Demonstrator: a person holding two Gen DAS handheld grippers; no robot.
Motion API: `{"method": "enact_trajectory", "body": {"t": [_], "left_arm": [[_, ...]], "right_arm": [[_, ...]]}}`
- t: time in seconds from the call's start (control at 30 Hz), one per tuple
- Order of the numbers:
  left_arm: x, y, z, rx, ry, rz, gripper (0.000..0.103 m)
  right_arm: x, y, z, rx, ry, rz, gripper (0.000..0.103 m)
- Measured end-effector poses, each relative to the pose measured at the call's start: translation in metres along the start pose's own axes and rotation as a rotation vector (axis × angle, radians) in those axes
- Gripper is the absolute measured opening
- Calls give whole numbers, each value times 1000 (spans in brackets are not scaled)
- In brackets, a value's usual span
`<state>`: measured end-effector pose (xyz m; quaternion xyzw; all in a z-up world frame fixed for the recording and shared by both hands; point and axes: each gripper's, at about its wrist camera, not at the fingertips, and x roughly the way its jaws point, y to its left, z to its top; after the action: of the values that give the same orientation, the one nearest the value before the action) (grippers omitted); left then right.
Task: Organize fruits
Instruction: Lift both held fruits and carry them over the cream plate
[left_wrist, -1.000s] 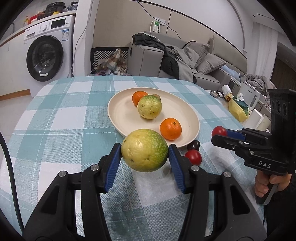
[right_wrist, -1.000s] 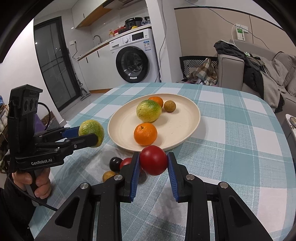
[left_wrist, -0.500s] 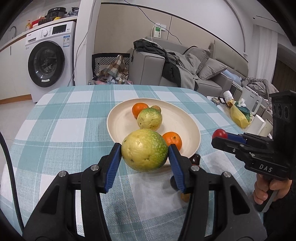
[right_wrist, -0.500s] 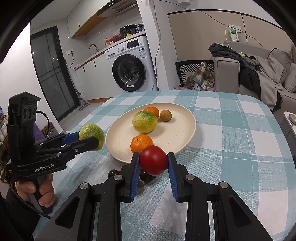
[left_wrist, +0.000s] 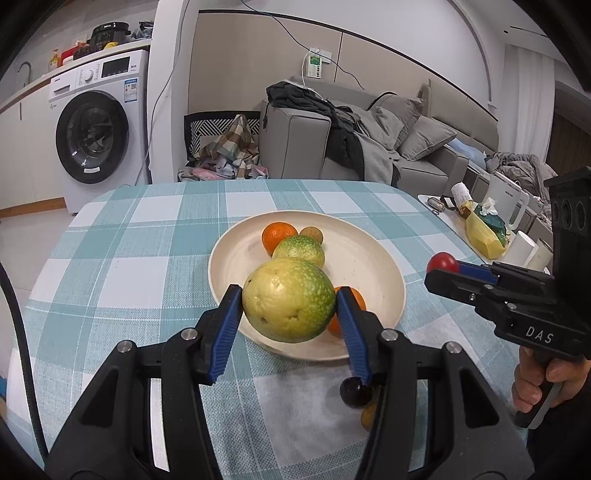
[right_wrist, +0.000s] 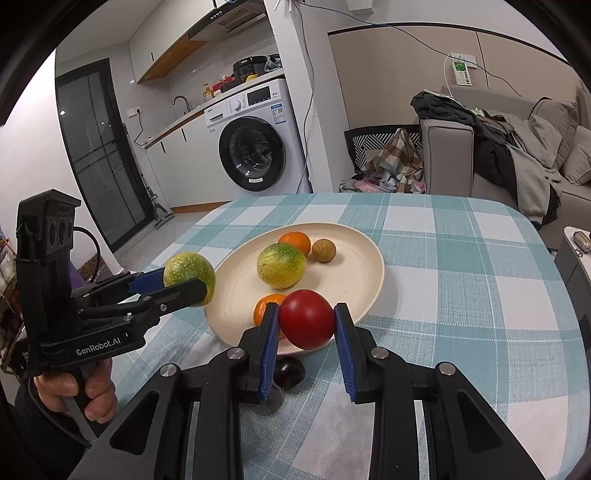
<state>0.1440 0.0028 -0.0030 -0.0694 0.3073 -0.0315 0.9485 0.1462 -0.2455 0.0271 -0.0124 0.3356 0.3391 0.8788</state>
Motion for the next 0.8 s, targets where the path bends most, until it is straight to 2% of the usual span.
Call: {"method": "enact_trajectory", "body": {"t": [0.8], "left_arm": [[39, 7, 11, 2, 35, 10, 49]], "right_arm": [[33, -16, 19, 41, 27, -2, 30]]}}
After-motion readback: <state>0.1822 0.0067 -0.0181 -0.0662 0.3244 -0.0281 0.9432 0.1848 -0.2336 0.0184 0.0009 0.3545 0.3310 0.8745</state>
